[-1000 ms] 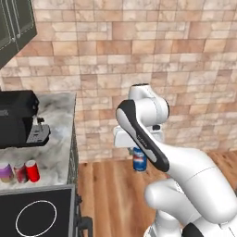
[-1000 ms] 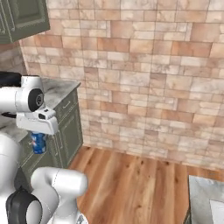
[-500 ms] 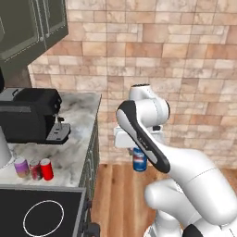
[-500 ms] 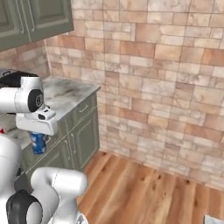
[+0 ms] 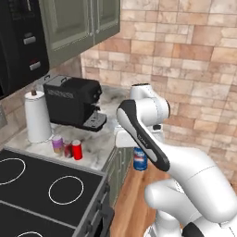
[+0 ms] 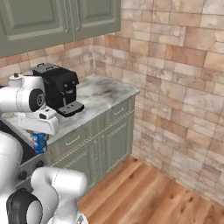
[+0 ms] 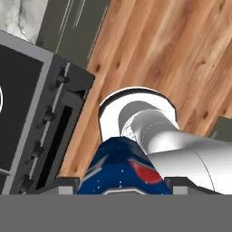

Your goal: Four empty soda cans are scattered around the kitchen. Gather all the cans and cluster them next to the stove for recycling.

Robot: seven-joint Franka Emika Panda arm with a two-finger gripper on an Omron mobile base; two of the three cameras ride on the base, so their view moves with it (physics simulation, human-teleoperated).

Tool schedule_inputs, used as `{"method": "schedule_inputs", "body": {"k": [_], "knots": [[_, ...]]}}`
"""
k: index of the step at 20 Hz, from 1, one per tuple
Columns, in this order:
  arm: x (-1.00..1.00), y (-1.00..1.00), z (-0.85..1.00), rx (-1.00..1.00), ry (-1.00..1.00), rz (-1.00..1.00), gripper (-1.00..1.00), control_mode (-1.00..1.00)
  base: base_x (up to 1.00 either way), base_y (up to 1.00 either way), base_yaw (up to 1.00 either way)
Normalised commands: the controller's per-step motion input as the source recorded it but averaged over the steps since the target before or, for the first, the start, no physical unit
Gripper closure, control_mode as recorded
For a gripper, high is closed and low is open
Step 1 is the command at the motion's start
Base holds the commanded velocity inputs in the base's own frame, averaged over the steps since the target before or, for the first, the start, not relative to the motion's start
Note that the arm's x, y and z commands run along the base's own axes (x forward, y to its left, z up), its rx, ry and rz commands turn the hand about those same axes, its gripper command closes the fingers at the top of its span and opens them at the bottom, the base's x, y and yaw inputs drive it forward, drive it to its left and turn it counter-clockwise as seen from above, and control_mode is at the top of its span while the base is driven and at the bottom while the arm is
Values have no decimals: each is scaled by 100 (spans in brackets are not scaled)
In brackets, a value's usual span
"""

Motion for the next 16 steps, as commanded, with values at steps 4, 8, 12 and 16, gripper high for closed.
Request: {"method": "schedule_inputs", "body": {"k": [4, 8, 12, 16], "knots": [[0, 0, 0, 0, 0, 0, 100, 100, 8, 0, 50], [0, 0, 0, 0, 0, 0, 100, 100, 21, 0, 49], [0, 0, 0, 0, 0, 0, 100, 100, 47, -19, 36], [0, 0, 0, 0, 0, 0, 100, 100, 61, -37, 28]]}}
